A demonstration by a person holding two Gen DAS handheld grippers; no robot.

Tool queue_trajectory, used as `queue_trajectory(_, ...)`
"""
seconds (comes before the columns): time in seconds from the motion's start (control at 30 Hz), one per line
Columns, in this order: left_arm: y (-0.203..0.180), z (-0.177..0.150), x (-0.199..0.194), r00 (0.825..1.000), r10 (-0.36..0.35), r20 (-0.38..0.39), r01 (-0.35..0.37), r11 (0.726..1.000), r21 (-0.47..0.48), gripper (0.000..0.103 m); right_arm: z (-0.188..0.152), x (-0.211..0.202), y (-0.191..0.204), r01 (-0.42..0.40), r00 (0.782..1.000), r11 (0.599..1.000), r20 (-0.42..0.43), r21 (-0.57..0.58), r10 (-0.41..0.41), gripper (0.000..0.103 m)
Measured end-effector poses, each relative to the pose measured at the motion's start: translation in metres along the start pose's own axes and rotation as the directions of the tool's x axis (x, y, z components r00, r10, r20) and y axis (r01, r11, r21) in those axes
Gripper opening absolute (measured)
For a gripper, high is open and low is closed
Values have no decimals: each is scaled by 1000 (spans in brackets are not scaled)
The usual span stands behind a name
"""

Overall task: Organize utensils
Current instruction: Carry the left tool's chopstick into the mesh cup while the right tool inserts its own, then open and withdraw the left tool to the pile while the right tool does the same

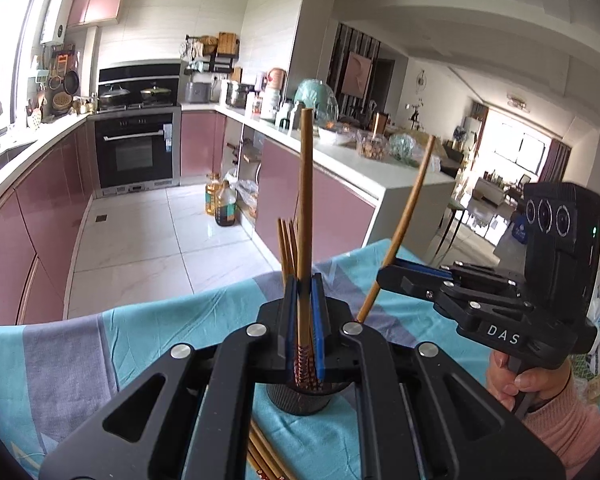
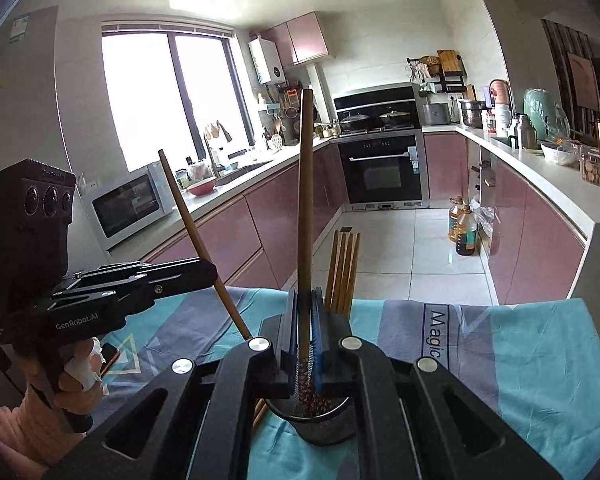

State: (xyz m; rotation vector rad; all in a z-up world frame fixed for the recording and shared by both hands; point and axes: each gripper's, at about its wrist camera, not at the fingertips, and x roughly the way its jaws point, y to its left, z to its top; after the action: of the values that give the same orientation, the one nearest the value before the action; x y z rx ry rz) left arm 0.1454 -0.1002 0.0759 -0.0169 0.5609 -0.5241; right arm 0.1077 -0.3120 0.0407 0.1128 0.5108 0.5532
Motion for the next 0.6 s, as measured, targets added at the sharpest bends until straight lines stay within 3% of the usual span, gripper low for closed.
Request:
queue_trajectory(0.33,8,-20,48,984,-12,-175,18,999,33,8,-18,33,-9,3,989,999,-147,34,2,6)
queue_trajectory(0.6,14,-25,71,979,6,-205,-5,1000,9,8,-25,54,-16,28,979,998,-203,57,-15,6)
